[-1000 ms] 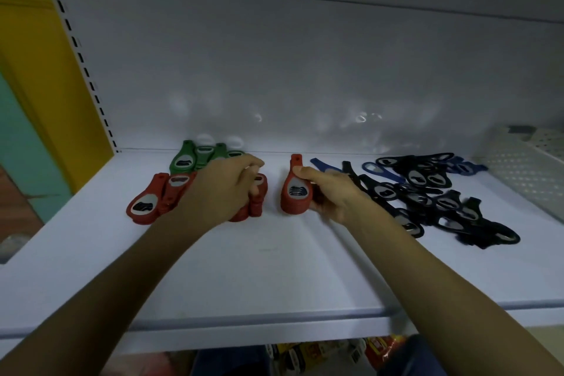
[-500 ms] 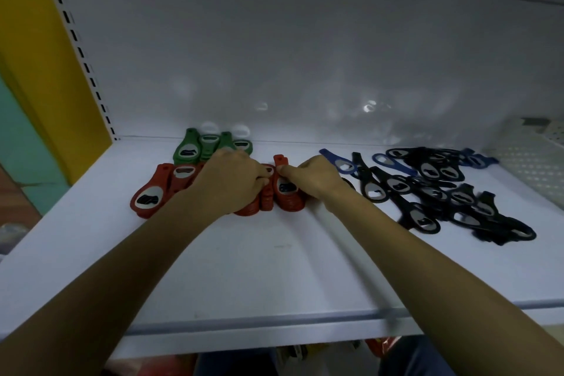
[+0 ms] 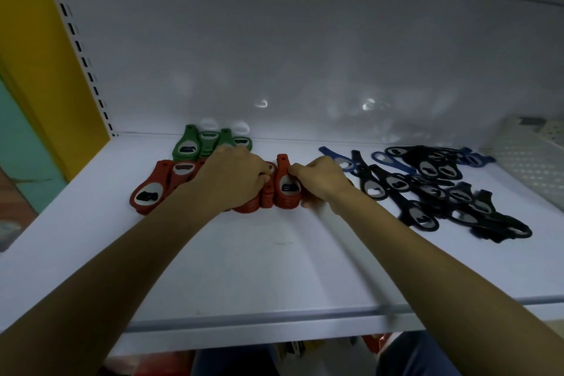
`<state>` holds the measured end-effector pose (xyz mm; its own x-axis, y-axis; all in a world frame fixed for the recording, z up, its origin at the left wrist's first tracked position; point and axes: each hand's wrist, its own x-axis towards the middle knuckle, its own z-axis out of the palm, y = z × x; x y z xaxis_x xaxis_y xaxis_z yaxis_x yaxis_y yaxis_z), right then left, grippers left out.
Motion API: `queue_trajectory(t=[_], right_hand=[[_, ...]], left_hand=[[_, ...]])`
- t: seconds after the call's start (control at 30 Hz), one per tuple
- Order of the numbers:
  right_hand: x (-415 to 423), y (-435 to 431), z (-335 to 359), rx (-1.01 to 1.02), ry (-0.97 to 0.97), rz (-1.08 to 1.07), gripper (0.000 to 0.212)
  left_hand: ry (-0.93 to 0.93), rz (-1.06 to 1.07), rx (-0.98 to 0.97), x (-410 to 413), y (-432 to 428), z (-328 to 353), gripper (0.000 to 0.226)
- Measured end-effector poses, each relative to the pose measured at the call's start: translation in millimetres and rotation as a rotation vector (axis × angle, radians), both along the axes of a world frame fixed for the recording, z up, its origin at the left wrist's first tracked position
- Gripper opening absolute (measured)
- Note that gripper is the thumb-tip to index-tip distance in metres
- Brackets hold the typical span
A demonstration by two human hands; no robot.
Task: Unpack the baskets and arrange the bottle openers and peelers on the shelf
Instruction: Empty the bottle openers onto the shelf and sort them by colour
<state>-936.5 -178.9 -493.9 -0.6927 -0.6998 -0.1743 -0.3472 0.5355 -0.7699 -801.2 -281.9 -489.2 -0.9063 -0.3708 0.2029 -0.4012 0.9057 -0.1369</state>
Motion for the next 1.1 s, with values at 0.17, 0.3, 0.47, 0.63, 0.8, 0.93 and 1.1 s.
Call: queue_trajectory(t=[0.17,0.3,0.47,0.63,0.8,0.93,1.1], right_hand=[[5.2,3.1,2.3,-0.026,-0.015,-0.013,0.035],[3.3,20.4,-1.9,-0.179,0.055,-0.044,0.040],[-16.3,78.2,-10.7,-0.243,0.335,-0.069,0.018],[-43.4,138.7,-21.1,-0.165,0.623,-0.170,0.011],[-58.9,177.4,-34.5,-0.006,0.714,-0.154,0.031],[-58.4,176.3,-38.5,0.003,0.744,-0.137,0.026],[-60.9,179.6,-40.9,-0.027,0.790,-0.166,0.022]], left_hand=[[-0.052,0.004,0.019,-2.0,2.8,7.6,0.035],[0.010,0.075,-0.083,-6.6,18.7,12.4,0.026],[0.365,-0.208,0.136,-31.9,64.9,4.3,0.032],[0.238,-0.189,0.303,-87.0,114.0,-27.4,0.044],[0.117,-0.038,0.190,-126.0,127.9,-49.4,0.050],[0.412,-0.207,0.480,-124.7,119.0,-51.8,0.010],[0.552,-0.204,0.784,-122.1,112.3,-52.5,0.031]])
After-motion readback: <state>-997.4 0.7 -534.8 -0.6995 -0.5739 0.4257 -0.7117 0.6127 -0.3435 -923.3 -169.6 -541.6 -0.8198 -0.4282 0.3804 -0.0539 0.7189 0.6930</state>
